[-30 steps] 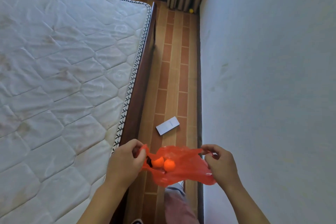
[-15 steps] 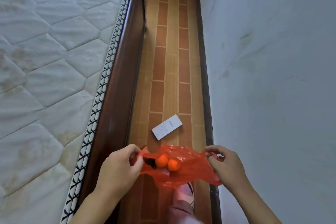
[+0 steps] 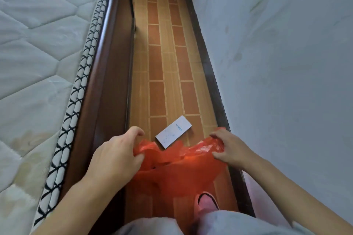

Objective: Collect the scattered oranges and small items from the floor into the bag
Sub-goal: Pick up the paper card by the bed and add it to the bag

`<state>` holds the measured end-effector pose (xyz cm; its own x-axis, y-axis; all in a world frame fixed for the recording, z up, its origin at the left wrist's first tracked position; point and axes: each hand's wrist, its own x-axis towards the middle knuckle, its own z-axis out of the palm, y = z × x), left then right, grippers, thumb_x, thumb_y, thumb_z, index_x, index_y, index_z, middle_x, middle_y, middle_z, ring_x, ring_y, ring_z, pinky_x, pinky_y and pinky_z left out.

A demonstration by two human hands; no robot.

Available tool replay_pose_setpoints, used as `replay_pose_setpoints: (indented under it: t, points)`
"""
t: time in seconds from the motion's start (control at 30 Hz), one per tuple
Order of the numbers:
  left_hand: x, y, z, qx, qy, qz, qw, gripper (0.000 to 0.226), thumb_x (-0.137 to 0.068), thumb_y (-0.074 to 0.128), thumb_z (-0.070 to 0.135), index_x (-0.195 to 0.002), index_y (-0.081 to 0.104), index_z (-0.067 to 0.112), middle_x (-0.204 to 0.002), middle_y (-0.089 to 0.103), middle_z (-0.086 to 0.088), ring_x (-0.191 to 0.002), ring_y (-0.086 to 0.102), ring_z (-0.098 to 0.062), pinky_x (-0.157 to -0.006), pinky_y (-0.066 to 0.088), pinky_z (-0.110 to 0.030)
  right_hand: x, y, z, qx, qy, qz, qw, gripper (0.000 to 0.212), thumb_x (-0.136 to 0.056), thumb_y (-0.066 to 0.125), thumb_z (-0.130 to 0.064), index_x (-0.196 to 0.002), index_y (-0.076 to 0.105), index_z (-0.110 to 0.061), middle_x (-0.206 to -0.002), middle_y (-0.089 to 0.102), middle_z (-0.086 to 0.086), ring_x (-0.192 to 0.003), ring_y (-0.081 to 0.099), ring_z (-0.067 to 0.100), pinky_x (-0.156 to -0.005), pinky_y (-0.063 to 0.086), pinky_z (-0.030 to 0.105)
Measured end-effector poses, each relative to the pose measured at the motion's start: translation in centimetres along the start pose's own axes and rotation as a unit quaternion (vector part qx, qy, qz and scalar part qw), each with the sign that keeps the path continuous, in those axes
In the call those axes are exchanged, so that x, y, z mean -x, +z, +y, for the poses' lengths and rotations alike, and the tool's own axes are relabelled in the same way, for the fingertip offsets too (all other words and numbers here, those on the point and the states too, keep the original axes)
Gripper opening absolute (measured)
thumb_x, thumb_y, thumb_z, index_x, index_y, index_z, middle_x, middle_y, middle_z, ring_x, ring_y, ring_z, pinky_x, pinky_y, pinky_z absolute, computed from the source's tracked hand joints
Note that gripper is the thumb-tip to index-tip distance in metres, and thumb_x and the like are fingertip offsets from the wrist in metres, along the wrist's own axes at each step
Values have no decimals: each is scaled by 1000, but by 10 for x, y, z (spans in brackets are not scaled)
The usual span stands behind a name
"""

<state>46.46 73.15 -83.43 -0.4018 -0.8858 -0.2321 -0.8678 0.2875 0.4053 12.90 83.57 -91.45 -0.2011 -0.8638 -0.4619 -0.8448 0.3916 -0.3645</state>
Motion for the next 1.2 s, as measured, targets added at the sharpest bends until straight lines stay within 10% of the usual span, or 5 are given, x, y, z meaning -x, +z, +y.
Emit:
replay_pose_setpoints:
  t: [0.23,0.5,0.87,1.03,1.2]
  points:
    - [8,-1,2,21,43,16,999,47,-93,61,33,-139,51,40,-123,66,13,-114,63,-19,-88,50,-37,-8,-11,-25,133,-31,45,990,55,-83,68,-50,-135,60,-32,-117,55,-12,-102,63,15,-86,56,34]
    - [10,7,7,56,128,98,985,41,-89,70,20,-125,67,39,-105,49,14,-94,56,-13,-67,56,-37,-20,-15,-27,277,-184,250,909,27,-85,68,-38,-101,71,-16,-116,57,4,-103,54,26,-84,43,40]
    - [-12,37,6,-59,305,101,945,35,-79,68,0,-98,80,28,-119,65,3,-111,59,-27,-88,53,-44,-53,43,-49,166,-312,-10,935,51,-79,81,-49,-122,68,-27,-125,62,-8,-117,56,17,-97,46,42]
    - [-7,55,3,-302,203,-44,930,20,-94,54,26,-109,67,30,-126,51,6,-119,47,-23,-89,42,-41,-24,70,-33,213,-291,6,933,74,-89,67,-58,-152,43,-28,-154,44,-4,-143,38,19,-116,34,41]
    - [-45,36,45,-371,278,-61,884,21,-96,54,35,-111,64,24,-120,52,1,-112,49,-24,-83,40,-40,2,93,-13,219,-277,13,936,62,-95,61,-42,-152,42,-25,-152,47,0,-136,47,24,-109,42,41]
